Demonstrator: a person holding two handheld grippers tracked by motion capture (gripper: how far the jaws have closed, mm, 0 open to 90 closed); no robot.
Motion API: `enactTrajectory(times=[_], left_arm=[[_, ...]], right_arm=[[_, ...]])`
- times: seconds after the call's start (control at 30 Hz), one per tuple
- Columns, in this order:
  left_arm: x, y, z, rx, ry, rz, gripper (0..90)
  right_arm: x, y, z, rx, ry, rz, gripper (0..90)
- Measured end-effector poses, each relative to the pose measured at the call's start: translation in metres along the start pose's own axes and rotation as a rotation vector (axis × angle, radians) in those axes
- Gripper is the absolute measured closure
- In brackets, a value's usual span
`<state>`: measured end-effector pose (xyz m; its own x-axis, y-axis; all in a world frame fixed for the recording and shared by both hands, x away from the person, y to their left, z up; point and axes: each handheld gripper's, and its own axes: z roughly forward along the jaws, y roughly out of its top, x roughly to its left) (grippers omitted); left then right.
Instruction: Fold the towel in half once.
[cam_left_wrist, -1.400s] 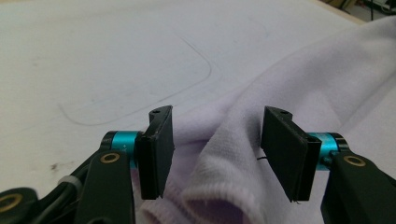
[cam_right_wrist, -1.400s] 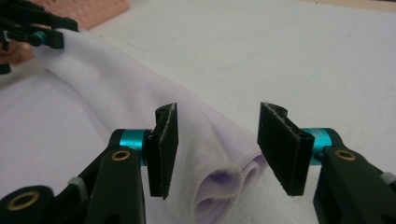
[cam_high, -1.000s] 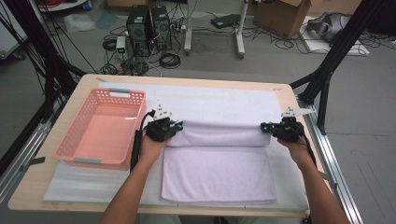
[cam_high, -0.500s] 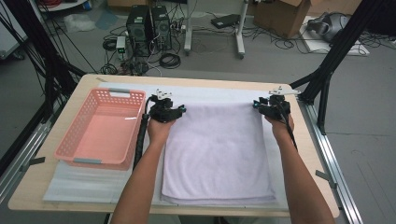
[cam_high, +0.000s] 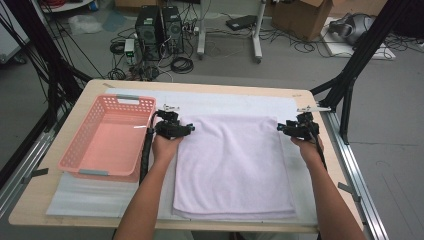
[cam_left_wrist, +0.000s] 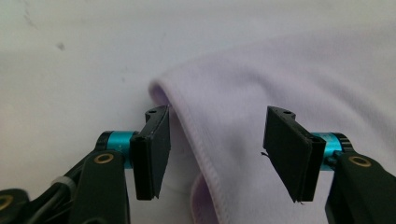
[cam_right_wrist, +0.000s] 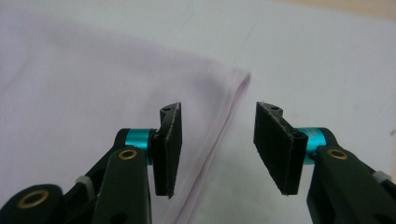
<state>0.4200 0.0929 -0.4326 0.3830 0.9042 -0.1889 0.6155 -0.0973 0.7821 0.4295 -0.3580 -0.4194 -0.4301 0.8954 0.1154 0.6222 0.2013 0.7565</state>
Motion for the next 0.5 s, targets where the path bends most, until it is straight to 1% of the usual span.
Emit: enactTrajectory(times=[0.03, 0.07, 0.1, 0.13, 0.17, 0.2, 0.23, 0.27, 0.3, 0.33, 0.37, 0.4, 0.43, 0.47, 0.5], left_arm=[[0.000, -0.003, 0.000, -0.007, 0.001, -0.007, 42.5], [0.001, -0.006, -0.001, 0.001, -0.004, -0.009, 43.3], [0.001, -0.008, -0.001, 0.003, 0.002, -0.009, 43.5], [0.002, -0.010, -0.001, 0.001, 0.000, -0.018, 44.1], [0.003, -0.012, -0.001, 0.009, -0.007, -0.020, 46.2], [0.004, -0.015, -0.001, 0.023, -0.002, -0.026, 46.1], [0.005, -0.017, 0.000, 0.032, -0.005, -0.028, 46.2], [0.005, -0.019, 0.000, 0.015, -0.004, -0.023, 46.6], [0.005, -0.020, 0.000, 0.010, -0.001, -0.033, 47.7], [0.004, -0.020, 0.000, 0.012, 0.003, -0.033, 46.8], [0.002, -0.020, 0.001, 0.012, 0.004, -0.023, 46.9], [-0.001, -0.021, 0.001, 0.013, 0.009, -0.009, 48.9], [-0.005, -0.021, 0.002, 0.017, 0.006, 0.017, 53.0], [-0.007, -0.021, 0.003, 0.018, 0.003, 0.034, 62.1], [-0.009, -0.021, 0.004, 0.020, -0.038, 0.032, 73.8]], right_arm=[[0.001, -0.005, 0.002, 0.016, 0.010, -0.001, 53.9], [0.002, -0.009, 0.004, 0.027, 0.013, -0.005, 55.4], [0.003, -0.013, 0.005, 0.036, 0.021, -0.002, 56.8], [0.004, -0.016, 0.007, 0.046, 0.031, 0.001, 59.4], [0.005, -0.018, 0.009, 0.070, 0.040, 0.006, 61.5], [0.006, -0.020, 0.011, 0.095, 0.038, 0.004, 62.1], [0.007, -0.020, 0.011, 0.095, 0.026, 0.001, 63.6], [0.008, -0.019, 0.011, 0.100, 0.013, 0.006, 64.6], [0.009, -0.019, 0.011, 0.103, 0.002, 0.003, 67.7], [0.010, -0.018, 0.011, 0.108, -0.013, -0.003, 75.5], [0.010, -0.019, 0.011, 0.111, 0.015, -0.002, 85.0], [0.012, -0.019, 0.011, 0.109, 0.015, 0.004, 85.5], [0.014, -0.019, 0.011, 0.110, 0.006, -0.008, 86.3], [0.014, -0.018, 0.011, 0.108, 0.002, -0.014, 86.5], [0.014, -0.019, 0.010, 0.109, 0.004, -0.006, 86.8]])
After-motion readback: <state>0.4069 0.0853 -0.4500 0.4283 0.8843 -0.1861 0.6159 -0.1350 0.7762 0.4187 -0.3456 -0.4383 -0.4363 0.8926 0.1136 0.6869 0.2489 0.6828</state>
